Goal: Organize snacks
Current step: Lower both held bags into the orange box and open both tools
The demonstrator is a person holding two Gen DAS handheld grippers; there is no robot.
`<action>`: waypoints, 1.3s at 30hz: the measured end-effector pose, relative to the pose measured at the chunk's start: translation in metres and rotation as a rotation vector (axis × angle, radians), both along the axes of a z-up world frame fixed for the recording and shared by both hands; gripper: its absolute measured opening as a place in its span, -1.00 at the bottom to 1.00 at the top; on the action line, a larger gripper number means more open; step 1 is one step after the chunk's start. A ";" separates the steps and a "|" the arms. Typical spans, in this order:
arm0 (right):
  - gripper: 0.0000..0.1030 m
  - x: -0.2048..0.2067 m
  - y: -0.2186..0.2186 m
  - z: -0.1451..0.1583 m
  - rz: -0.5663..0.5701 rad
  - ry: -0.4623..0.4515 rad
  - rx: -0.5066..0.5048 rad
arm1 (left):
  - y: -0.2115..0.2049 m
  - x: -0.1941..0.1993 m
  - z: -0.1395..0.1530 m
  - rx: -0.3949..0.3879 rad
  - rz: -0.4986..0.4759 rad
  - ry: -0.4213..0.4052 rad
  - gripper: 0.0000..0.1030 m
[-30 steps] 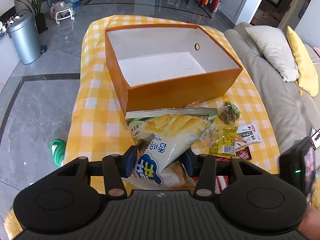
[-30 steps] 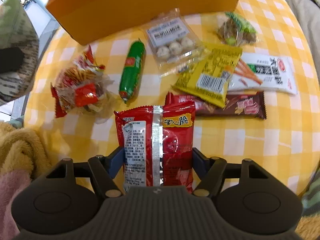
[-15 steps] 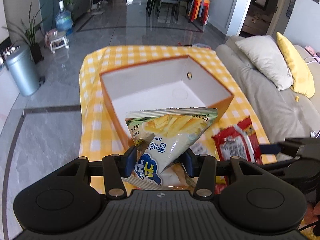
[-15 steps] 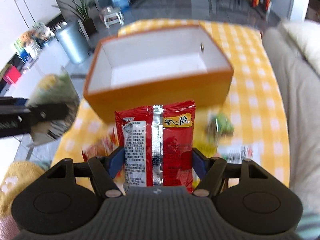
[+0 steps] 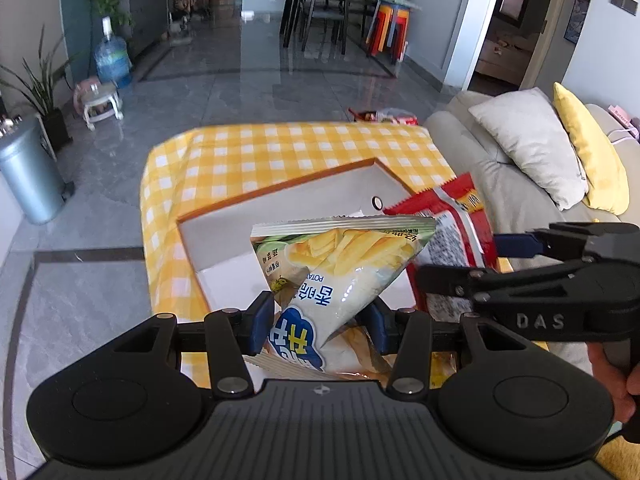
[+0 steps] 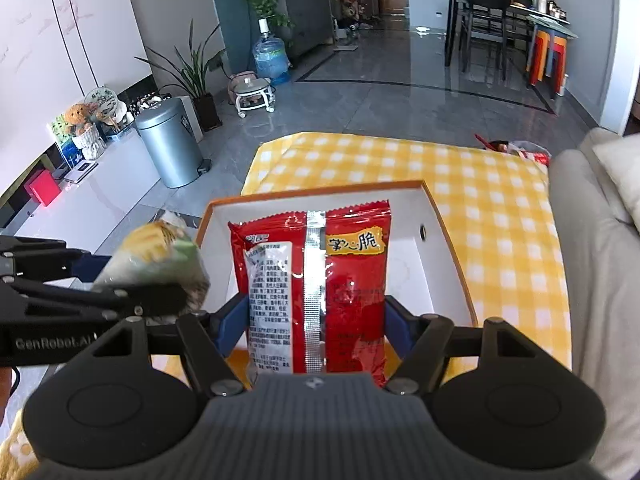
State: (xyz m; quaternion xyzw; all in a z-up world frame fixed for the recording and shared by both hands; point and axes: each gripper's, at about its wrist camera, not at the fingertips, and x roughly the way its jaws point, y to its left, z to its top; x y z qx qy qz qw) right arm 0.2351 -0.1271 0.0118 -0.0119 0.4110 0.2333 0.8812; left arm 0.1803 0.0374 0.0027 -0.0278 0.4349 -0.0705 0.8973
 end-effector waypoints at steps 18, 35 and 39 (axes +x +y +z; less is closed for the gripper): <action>0.33 0.115 0.035 -0.105 0.063 0.217 -0.132 | -0.005 0.084 -0.097 0.132 -0.053 0.259 0.07; 0.38 0.138 0.041 -0.146 0.057 0.338 -0.175 | -0.017 0.097 -0.117 0.229 -0.071 0.262 0.58; 0.52 0.134 0.038 -0.139 0.052 0.315 -0.171 | -0.017 0.093 -0.106 0.227 -0.060 0.238 0.63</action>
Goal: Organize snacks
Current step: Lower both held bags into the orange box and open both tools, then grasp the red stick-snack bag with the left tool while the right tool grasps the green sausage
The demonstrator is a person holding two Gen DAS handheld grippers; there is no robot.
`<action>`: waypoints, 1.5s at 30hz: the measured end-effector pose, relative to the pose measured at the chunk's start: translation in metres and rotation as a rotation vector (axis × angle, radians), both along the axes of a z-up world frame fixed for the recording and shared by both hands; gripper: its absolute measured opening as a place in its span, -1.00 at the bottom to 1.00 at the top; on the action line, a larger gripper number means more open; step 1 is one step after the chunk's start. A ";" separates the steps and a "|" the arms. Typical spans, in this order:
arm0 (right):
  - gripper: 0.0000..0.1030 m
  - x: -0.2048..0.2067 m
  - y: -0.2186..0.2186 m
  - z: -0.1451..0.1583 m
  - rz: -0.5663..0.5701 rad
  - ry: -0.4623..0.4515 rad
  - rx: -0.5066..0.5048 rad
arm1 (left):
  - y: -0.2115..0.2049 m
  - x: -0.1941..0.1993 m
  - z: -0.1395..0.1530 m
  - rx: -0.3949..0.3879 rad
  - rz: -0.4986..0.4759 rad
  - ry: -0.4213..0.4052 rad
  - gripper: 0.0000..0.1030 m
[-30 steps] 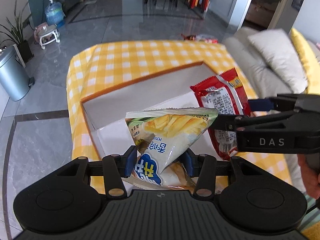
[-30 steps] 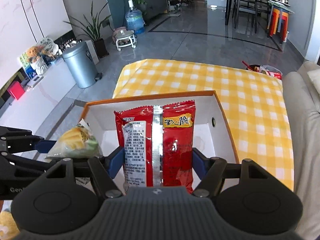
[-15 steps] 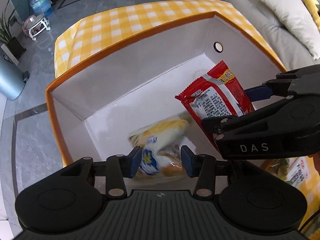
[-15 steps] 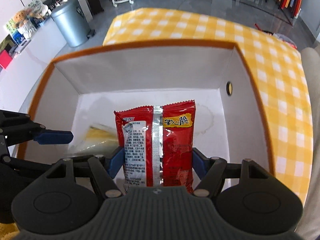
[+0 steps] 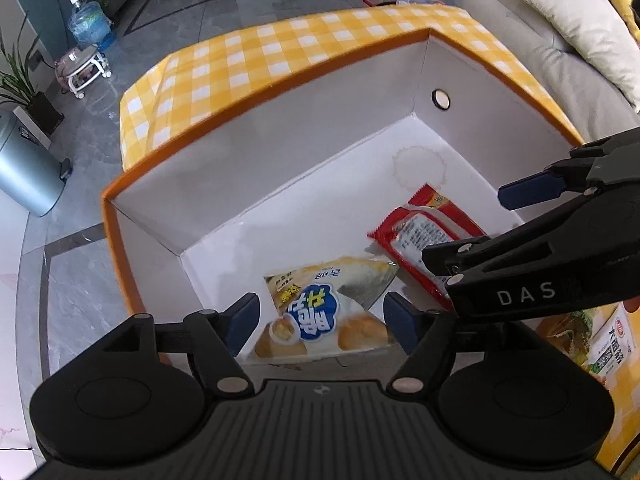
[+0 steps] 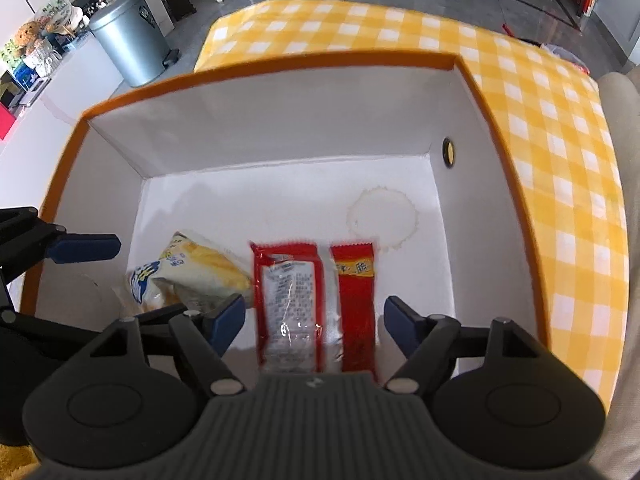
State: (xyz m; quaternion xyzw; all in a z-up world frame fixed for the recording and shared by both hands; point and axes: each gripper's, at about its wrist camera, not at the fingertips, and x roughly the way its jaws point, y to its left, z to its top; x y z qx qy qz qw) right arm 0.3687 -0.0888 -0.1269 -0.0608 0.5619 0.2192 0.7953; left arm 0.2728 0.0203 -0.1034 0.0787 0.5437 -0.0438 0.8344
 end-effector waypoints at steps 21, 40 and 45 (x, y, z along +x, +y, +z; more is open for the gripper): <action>0.62 -0.087 -0.042 0.105 -0.082 -0.274 0.143 | -0.016 -0.071 0.091 -0.020 -0.036 -0.203 0.66; 0.68 -0.220 -0.072 0.096 -0.182 -0.277 0.129 | 0.002 -0.187 0.069 -0.132 0.084 -0.207 0.66; 0.69 -0.235 -0.067 0.080 -0.179 -0.248 0.092 | 0.005 -0.206 0.051 -0.173 0.116 -0.158 0.62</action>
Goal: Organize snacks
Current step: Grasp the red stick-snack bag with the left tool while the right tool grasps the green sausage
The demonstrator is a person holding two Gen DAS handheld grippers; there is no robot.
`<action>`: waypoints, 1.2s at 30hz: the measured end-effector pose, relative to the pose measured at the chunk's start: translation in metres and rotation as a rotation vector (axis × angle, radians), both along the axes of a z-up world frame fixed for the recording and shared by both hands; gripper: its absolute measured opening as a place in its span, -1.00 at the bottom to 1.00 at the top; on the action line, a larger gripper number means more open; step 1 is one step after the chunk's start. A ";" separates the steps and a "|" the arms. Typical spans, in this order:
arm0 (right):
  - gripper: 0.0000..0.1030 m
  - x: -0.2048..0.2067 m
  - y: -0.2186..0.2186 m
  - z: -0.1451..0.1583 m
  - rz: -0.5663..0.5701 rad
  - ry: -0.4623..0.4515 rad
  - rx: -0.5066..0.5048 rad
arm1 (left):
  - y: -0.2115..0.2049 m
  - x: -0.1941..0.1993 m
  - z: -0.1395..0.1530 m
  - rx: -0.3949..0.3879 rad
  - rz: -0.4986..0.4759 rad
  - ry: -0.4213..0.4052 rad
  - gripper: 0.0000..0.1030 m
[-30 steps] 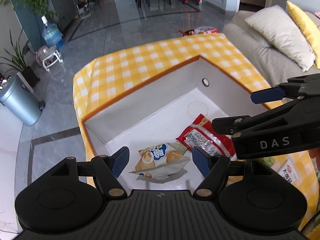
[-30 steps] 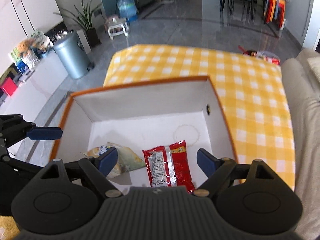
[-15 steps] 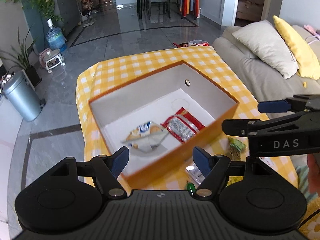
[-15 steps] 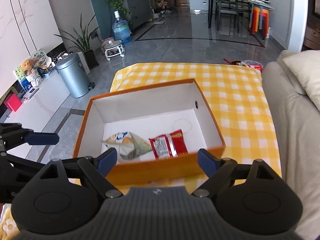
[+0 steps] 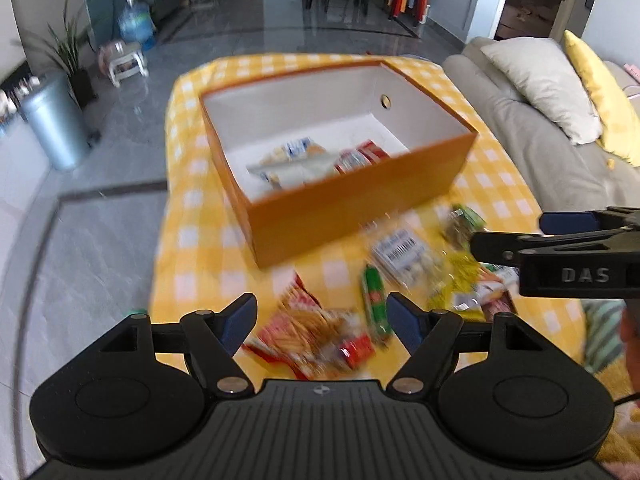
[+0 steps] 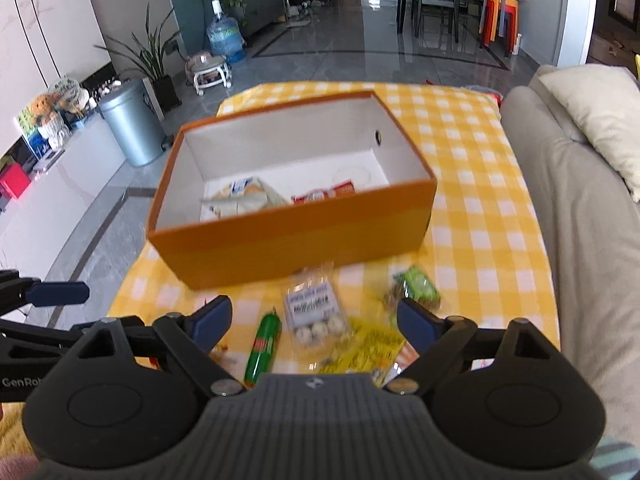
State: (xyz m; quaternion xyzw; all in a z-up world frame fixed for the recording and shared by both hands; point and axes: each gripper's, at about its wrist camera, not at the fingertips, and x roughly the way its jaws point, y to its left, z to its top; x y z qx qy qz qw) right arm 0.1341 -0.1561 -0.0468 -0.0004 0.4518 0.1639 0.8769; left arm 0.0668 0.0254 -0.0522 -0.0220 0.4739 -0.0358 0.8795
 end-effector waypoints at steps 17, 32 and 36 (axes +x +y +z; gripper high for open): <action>0.30 -0.022 0.006 -0.064 0.068 0.052 -0.013 | 0.002 -0.011 -0.044 -0.064 0.100 0.029 0.28; -0.38 0.018 0.048 -0.100 0.173 0.174 0.042 | 0.013 0.053 -0.079 0.050 0.092 0.209 0.43; -0.43 0.027 0.057 -0.111 0.188 0.211 0.047 | 0.021 0.058 -0.083 0.041 0.058 0.241 0.56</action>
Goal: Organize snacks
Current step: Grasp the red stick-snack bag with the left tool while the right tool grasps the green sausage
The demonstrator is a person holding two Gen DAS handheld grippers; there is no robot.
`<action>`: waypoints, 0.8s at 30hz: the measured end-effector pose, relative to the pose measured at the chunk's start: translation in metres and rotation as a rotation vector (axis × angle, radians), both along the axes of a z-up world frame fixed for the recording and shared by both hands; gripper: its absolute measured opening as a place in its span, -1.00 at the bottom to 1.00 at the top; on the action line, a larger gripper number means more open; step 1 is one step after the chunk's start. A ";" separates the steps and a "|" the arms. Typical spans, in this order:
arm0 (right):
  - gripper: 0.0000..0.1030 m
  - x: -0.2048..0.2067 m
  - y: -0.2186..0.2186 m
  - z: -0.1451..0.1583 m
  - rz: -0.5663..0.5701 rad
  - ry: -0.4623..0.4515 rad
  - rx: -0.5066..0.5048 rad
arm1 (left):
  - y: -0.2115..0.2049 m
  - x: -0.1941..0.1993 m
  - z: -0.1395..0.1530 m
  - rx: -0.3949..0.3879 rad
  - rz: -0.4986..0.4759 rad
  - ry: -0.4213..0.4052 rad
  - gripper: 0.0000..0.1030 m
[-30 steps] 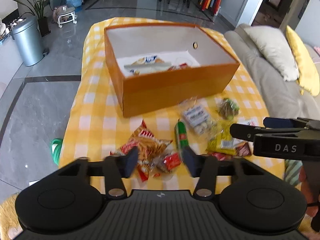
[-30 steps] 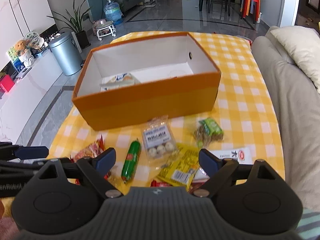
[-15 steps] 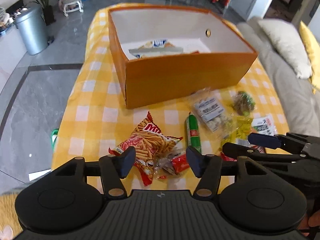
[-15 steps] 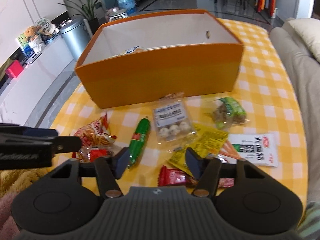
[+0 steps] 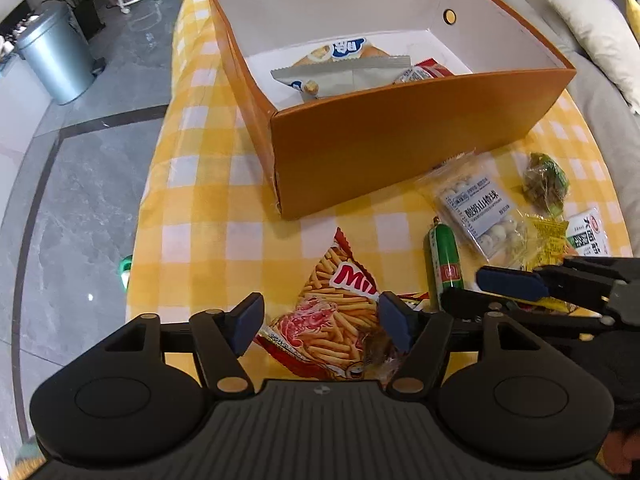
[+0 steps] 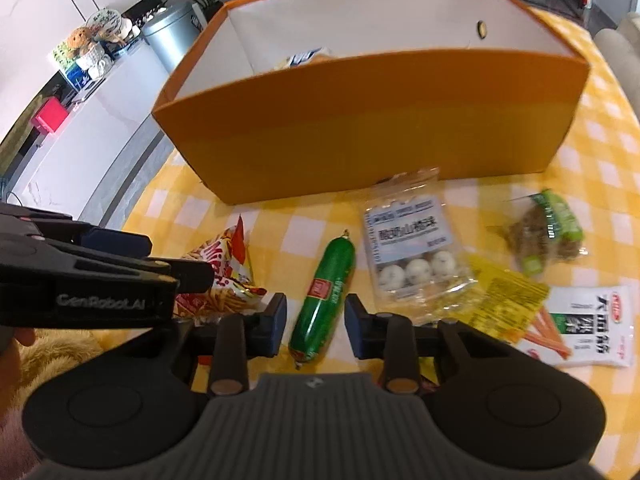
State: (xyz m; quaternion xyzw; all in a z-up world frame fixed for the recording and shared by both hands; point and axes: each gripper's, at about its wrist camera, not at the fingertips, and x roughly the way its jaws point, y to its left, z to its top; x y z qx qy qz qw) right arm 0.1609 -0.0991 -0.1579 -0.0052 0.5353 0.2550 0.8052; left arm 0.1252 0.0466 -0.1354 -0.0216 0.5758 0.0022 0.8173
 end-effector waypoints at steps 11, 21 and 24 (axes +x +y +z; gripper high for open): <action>-0.48 0.009 0.021 -0.018 0.038 0.006 -0.071 | 0.008 0.011 -0.015 -0.045 -0.118 0.087 0.78; -0.61 0.012 0.007 -0.026 0.006 0.044 -0.035 | 0.002 0.020 -0.034 -0.071 -0.097 0.115 0.56; -0.62 0.011 0.005 -0.025 0.009 0.039 -0.029 | -0.001 0.019 -0.037 -0.063 -0.083 0.114 0.42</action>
